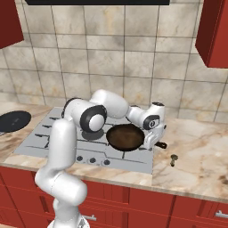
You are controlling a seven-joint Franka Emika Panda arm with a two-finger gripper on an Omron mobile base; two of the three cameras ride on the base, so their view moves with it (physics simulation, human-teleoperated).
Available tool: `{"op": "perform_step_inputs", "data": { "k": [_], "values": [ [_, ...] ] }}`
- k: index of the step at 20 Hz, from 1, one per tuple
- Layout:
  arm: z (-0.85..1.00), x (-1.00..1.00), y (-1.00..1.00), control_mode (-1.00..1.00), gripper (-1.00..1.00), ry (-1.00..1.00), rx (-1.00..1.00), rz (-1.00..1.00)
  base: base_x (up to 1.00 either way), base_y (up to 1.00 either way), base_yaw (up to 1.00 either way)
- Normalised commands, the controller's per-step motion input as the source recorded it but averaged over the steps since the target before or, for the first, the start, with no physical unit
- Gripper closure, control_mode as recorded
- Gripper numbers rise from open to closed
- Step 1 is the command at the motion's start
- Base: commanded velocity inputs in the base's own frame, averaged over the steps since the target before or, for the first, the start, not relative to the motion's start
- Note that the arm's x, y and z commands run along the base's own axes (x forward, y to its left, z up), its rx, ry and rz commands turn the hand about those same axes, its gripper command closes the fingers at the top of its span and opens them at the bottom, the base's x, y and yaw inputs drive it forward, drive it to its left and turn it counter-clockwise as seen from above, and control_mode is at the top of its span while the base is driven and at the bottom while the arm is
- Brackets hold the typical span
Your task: Place both pans onto different burners. Then place the mushroom and the fish on different pans.
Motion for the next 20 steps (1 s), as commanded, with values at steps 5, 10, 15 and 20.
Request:
{"op": "perform_step_inputs", "data": {
  "k": [5,10,15,20],
  "values": [
    [0.02,0.0,0.0,-1.0,-1.0,0.0,0.0,0.0,0.0,0.0,0.0],
    [0.3,-0.08,-0.01,-1.0,-1.0,0.0,0.0,0.0,0.0,0.0,0.0],
    [0.51,-0.21,-0.06,-1.0,-1.0,0.0,0.02,-0.05,0.0,0.0,0.0],
    [0.41,-0.34,-0.14,-1.0,-1.0,0.0,0.04,-0.14,0.0,0.0,0.0]
  ]
}}
